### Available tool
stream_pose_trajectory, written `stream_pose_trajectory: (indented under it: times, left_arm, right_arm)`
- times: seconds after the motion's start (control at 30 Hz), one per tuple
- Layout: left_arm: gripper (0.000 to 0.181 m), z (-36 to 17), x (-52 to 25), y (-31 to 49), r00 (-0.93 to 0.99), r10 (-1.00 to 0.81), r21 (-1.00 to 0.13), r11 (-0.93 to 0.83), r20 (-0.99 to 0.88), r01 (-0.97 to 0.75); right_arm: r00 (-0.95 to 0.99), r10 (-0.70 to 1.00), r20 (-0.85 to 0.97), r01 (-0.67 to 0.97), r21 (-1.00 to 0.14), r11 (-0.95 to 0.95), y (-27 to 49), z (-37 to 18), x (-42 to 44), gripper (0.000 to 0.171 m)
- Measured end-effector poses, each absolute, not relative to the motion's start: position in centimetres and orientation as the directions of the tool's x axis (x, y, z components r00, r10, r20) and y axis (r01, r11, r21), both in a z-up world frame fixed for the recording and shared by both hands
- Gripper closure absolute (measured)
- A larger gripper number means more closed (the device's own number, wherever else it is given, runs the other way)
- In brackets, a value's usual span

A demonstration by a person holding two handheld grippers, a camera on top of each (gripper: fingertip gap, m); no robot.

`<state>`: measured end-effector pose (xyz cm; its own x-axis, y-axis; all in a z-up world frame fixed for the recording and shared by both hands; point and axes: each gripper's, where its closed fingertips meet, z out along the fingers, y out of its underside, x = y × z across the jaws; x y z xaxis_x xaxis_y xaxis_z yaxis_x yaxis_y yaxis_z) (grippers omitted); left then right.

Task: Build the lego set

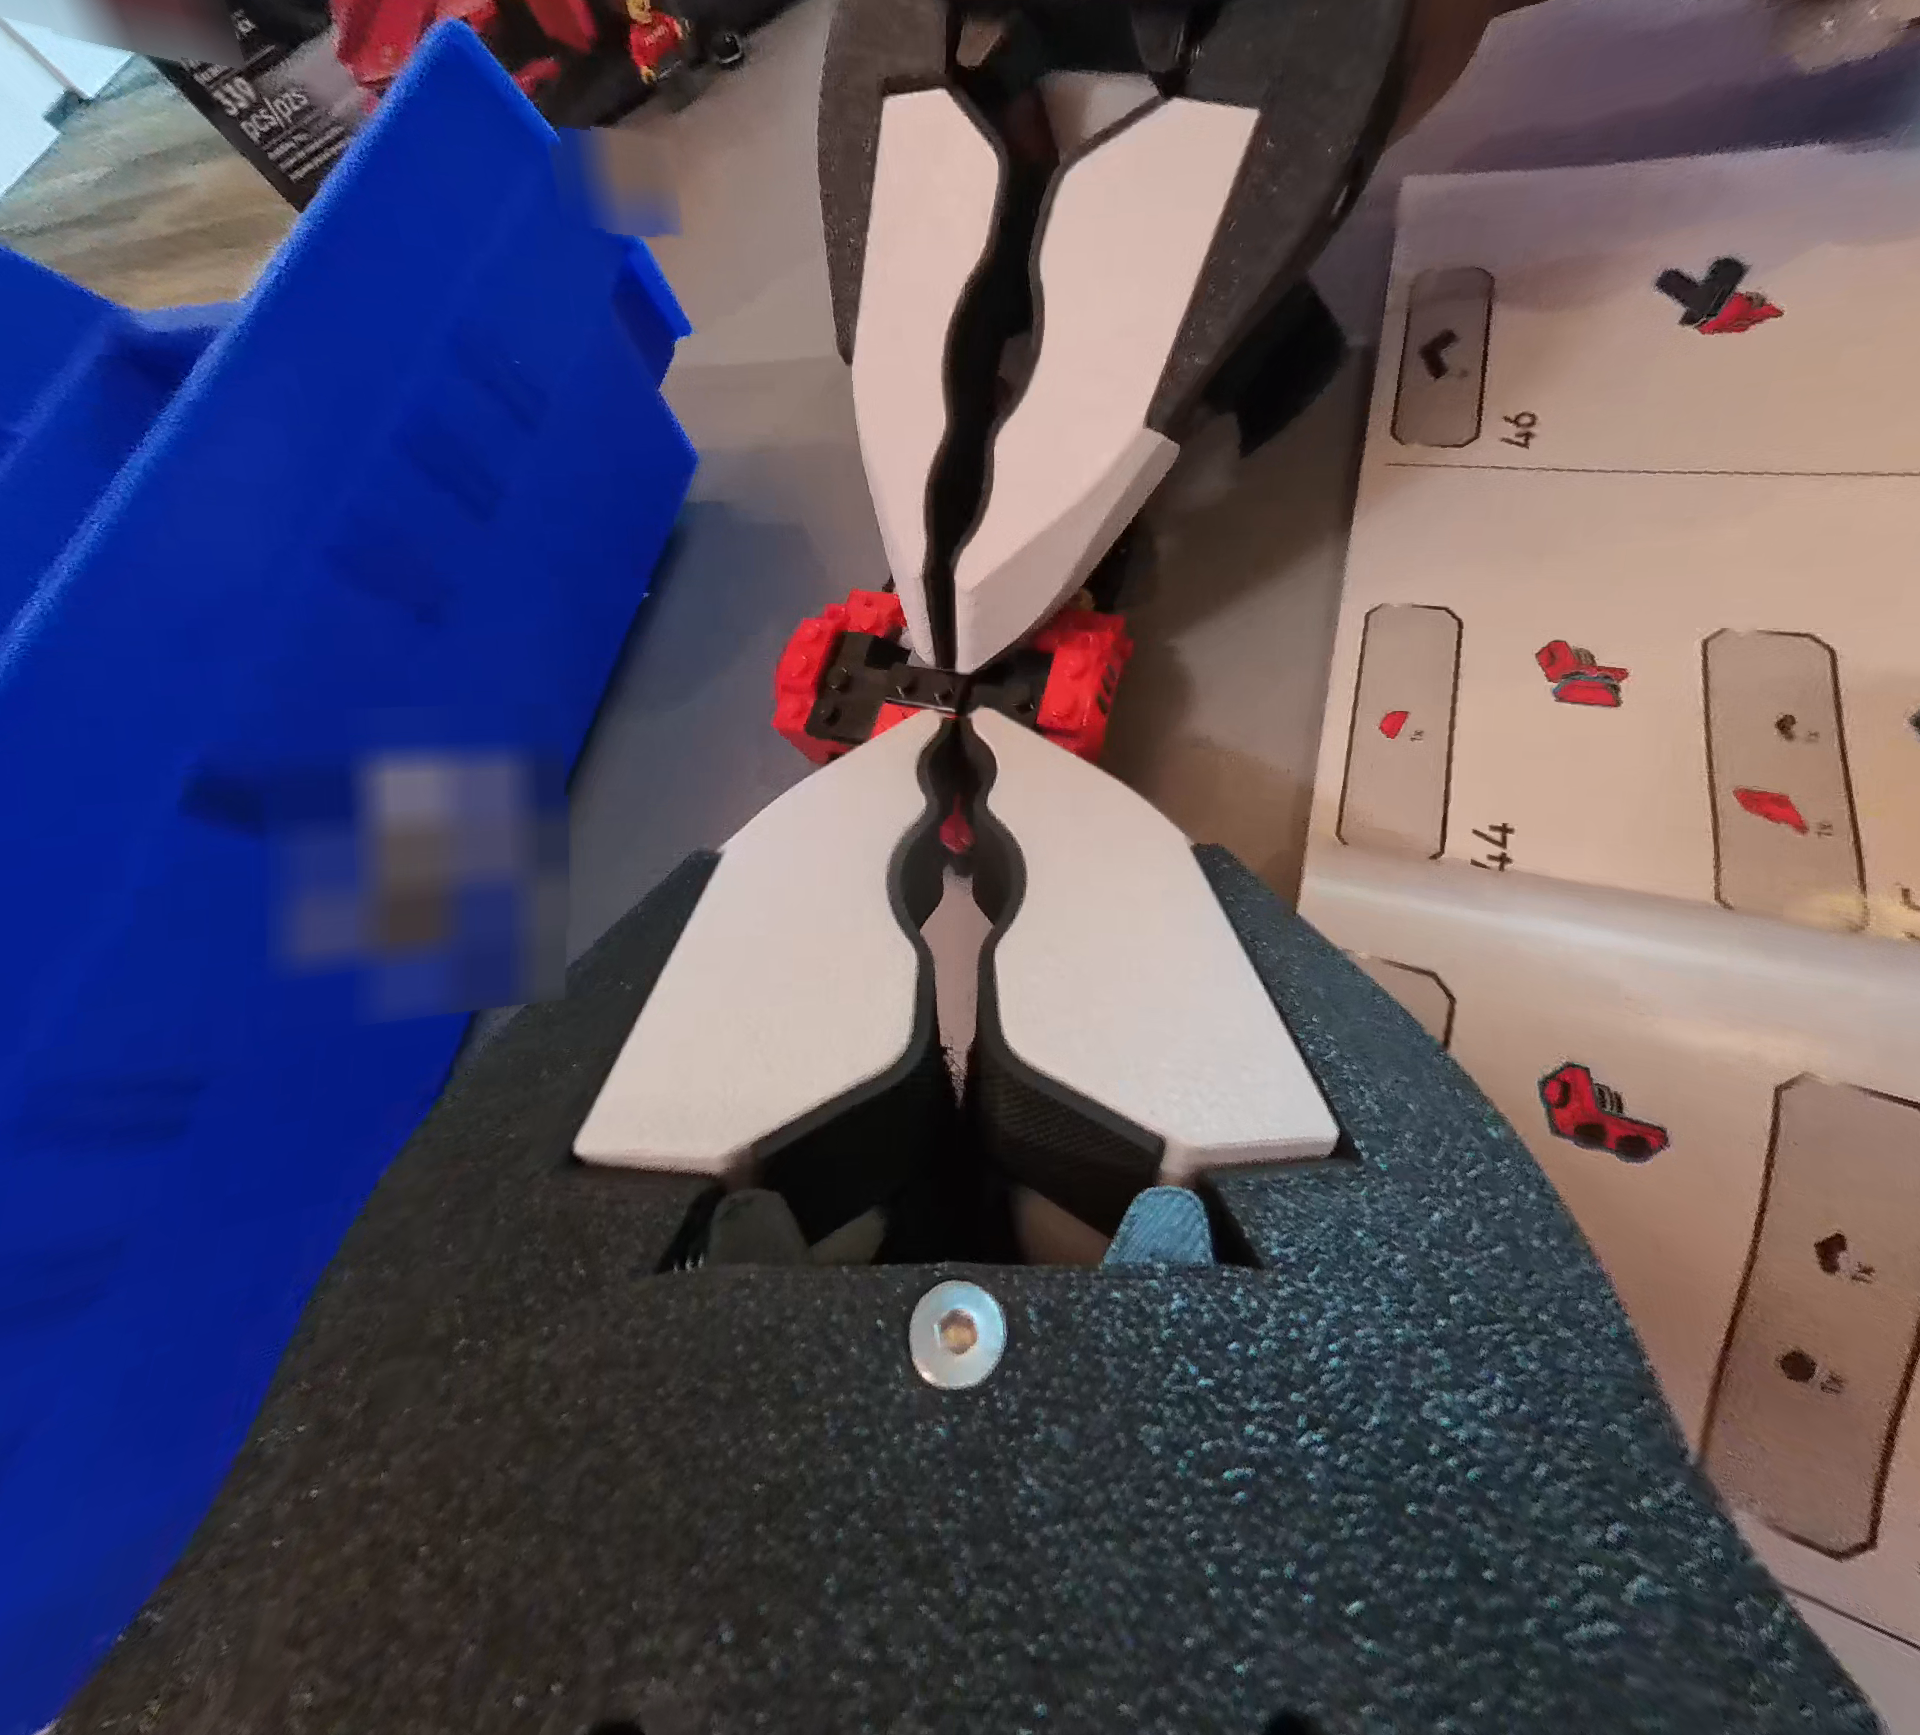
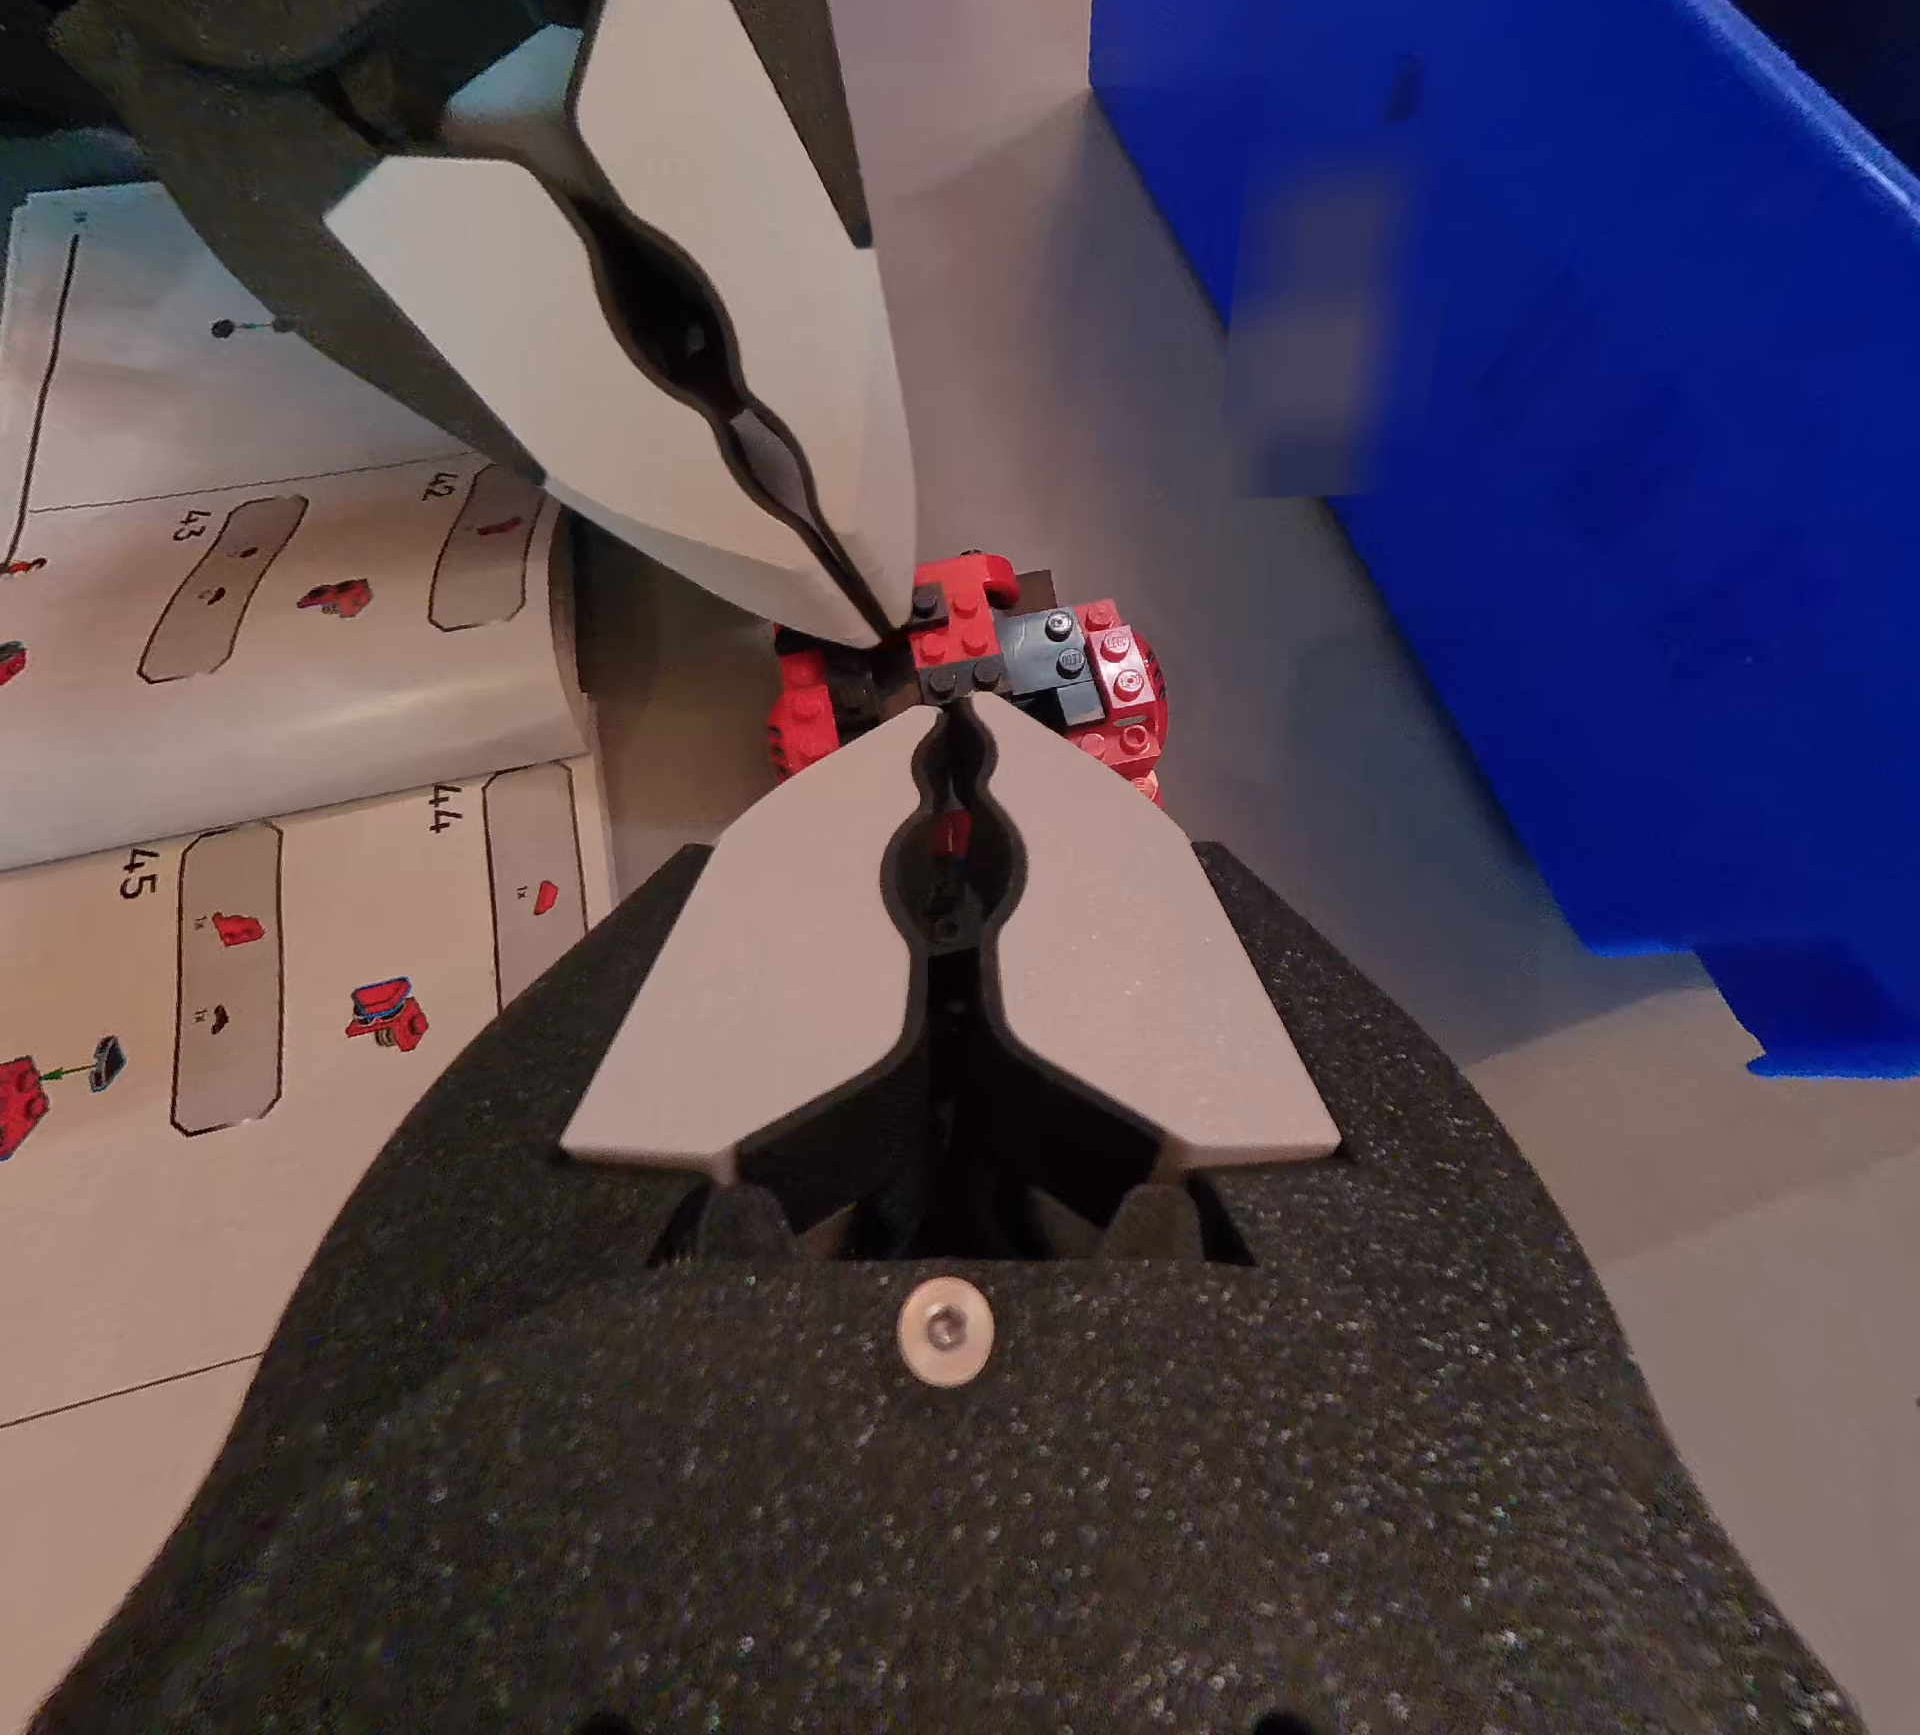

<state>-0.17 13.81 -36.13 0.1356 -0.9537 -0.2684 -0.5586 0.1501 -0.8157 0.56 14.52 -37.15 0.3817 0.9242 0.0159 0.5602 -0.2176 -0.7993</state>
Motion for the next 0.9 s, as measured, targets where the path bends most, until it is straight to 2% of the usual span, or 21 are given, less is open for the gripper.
stream_pose_trajectory:
  times: [0.4, 0.43, 0.57, 0.67, 0.83, 0.9]
  left_arm:
    - [0.181, -35.6, -0.4, 14.5, 0.182, -0.940, -0.809, 0.138, -0.288, -0.571]
    - [0.181, -34.7, -0.6, 14.6, 0.205, -0.932, -0.825, 0.144, -0.298, -0.546]
    - [0.165, -30.6, -2.8, 13.1, 0.273, -0.920, -0.884, 0.139, -0.282, -0.446]
    - [0.155, -29.2, -5.1, 10.1, 0.269, -0.940, -0.926, 0.103, -0.210, -0.363]
    - [0.120, -30.1, -7.2, 6.2, 0.248, -0.961, -0.962, 0.056, -0.125, -0.267]
    - [0.113, -30.6, -7.4, 5.4, 0.245, -0.961, -0.968, 0.065, -0.125, -0.242]
  right_arm:
    - [0.391, 0.919, 0.055, 0.612, -0.761, -0.215, 14.6, -37.1, 0.9, 0.171]
    - [0.411, 0.909, 0.072, 0.614, -0.759, -0.218, 14.9, -36.9, 1.1, 0.156]
    - [0.445, 0.896, -0.013, 0.437, -0.870, -0.229, 14.6, -33.3, 0.9, 0.130]
    - [0.449, 0.893, 0.006, 0.493, -0.835, -0.243, 13.5, -33.6, 1.2, 0.099]
    - [0.397, 0.918, -0.006, 0.492, -0.843, -0.218, 10.7, -32.7, -2.6, 0.086]
    - [0.373, 0.928, -0.010, 0.500, -0.840, -0.210, 10.0, -32.4, -4.5, 0.084]
